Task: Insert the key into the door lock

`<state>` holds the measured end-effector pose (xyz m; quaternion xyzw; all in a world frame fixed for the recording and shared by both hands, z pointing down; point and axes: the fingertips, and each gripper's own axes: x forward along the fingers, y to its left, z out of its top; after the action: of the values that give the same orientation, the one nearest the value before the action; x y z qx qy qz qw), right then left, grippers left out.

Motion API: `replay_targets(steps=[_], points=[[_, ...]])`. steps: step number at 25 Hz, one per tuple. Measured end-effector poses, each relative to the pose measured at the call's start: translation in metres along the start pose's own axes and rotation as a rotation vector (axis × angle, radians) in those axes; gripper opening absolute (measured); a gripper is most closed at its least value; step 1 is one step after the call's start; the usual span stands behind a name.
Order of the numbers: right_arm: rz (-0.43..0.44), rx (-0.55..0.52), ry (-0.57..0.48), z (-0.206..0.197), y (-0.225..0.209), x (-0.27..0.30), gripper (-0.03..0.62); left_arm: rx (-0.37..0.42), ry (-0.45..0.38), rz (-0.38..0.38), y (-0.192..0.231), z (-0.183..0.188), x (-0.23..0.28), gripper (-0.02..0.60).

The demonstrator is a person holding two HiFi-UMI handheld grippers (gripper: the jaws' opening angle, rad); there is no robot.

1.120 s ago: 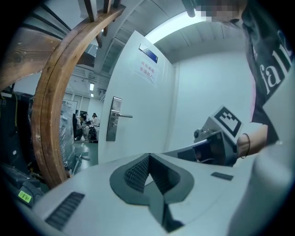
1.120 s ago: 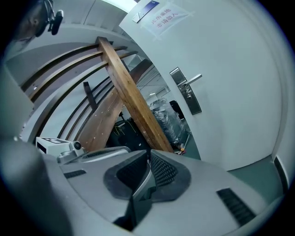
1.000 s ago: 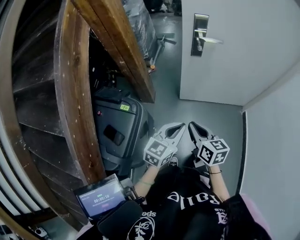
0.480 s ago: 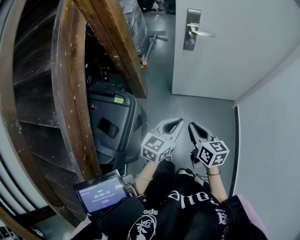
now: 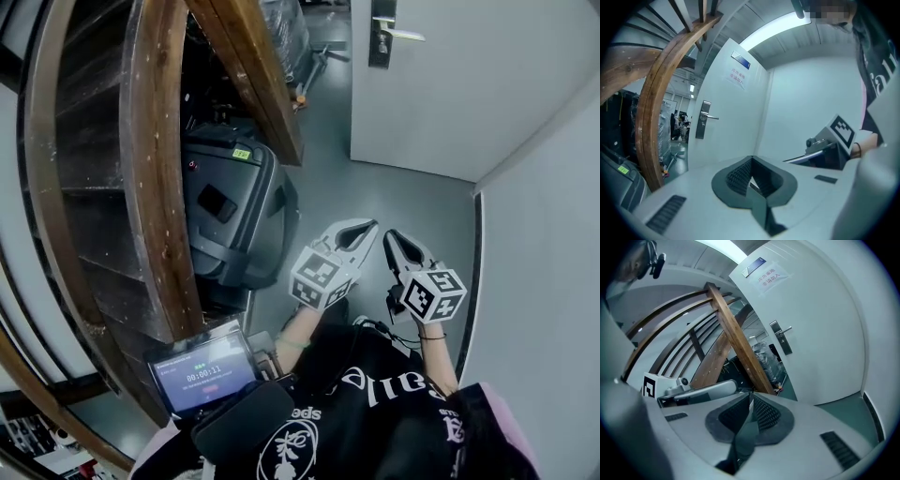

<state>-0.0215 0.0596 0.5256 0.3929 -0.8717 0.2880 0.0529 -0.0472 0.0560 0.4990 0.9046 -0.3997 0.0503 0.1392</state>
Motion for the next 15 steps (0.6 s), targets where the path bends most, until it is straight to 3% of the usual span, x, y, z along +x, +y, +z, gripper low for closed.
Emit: replay_targets(steps=[7,15], points=[[0.03,-0.002,0.015,-0.037,0.016,-0.047,0.037,-0.026,0.019,0.033,-0.052,-0.032,-0.031,0.005],[0.04,0.012,0.023,-0.066,0.023,-0.087,0.037,-0.047,0.022,0.065,-0.085,-0.054,-0.055,0.005]])
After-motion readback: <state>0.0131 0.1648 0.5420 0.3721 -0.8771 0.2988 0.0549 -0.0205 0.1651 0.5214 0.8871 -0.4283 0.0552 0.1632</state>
